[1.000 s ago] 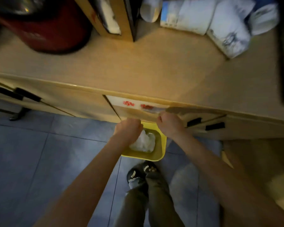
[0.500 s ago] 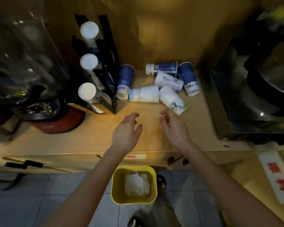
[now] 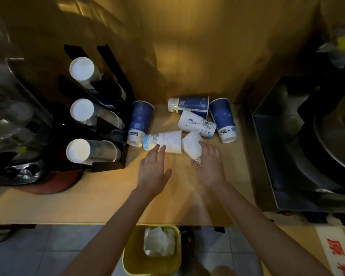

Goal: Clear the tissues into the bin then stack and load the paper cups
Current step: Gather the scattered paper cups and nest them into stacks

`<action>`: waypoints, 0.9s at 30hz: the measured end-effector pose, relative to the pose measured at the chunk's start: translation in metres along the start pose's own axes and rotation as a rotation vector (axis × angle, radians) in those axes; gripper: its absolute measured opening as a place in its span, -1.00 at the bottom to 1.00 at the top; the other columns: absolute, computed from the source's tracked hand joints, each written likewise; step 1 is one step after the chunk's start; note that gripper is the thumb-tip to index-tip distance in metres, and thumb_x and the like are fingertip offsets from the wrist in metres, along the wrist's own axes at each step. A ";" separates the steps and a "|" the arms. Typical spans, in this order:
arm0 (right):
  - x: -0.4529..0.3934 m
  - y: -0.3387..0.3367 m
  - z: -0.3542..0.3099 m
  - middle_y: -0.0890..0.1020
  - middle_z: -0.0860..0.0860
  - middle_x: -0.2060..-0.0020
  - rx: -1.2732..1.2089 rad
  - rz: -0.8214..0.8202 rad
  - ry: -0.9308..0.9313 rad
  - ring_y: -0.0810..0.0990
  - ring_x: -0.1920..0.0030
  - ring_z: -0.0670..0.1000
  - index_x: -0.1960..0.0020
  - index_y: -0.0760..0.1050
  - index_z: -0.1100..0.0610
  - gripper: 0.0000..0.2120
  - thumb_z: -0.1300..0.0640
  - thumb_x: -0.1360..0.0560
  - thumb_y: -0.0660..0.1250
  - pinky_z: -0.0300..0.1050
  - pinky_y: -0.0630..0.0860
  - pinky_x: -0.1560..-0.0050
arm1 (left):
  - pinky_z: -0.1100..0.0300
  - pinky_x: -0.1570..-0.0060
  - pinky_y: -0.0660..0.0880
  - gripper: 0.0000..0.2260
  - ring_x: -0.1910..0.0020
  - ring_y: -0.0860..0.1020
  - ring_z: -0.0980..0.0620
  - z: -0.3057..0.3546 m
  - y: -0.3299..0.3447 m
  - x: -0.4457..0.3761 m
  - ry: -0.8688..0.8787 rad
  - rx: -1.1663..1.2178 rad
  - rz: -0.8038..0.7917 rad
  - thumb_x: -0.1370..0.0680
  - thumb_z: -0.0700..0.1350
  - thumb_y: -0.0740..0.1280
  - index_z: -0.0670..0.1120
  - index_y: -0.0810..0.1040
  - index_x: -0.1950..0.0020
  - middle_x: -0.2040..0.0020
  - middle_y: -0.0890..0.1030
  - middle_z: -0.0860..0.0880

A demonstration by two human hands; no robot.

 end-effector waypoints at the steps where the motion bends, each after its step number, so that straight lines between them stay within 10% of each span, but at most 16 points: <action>1: -0.007 0.003 0.003 0.31 0.14 -0.40 0.047 -0.006 -0.010 0.22 -0.39 0.15 -0.45 0.10 0.16 -0.36 0.05 -0.47 0.30 0.05 0.22 -0.41 | -0.02 -0.45 0.13 -0.35 -0.51 0.05 -0.07 0.001 0.003 -0.008 -0.003 -0.041 -0.011 -0.54 0.03 0.22 -0.05 -0.07 -0.50 -0.55 0.01 -0.10; 9: -0.040 0.023 0.015 0.11 0.18 -0.50 0.024 -0.099 0.130 0.09 -0.48 0.19 -0.50 -0.12 0.09 -0.09 -0.09 -0.37 0.38 0.13 0.08 -0.46 | -0.12 -0.48 -0.02 -0.11 -0.53 -0.11 -0.10 0.001 0.014 -0.063 0.010 -0.192 -0.032 -0.42 -0.01 0.40 -0.08 -0.18 -0.49 -0.56 -0.11 -0.11; 15: -0.038 0.029 0.023 0.32 0.15 -0.40 -0.113 -0.040 0.265 0.32 -0.36 0.17 -0.47 0.01 0.07 -0.17 0.02 -0.35 0.39 0.10 0.24 -0.39 | -0.11 -0.48 -0.03 -0.20 -0.52 0.00 -0.09 -0.009 0.021 -0.084 0.016 -0.176 -0.028 -0.43 -0.10 0.39 -0.11 -0.06 -0.49 -0.54 0.06 -0.12; 27: -0.039 0.021 0.032 0.40 0.14 -0.35 -0.123 -0.066 0.273 0.38 -0.31 0.17 -0.45 0.12 0.10 -0.20 -0.04 -0.34 0.41 0.04 0.33 -0.25 | 0.04 -0.16 0.39 -0.30 -0.23 0.42 -0.17 -0.020 0.016 -0.060 -0.100 0.224 -0.097 -0.26 -0.11 0.53 -0.17 0.29 -0.31 -0.25 0.45 -0.19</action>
Point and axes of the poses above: each hand's wrist, its own x-axis away from the middle knuckle, its own y-axis out of the palm, z = x × y, the point moved 2 cm from there along -x, towards the middle knuckle
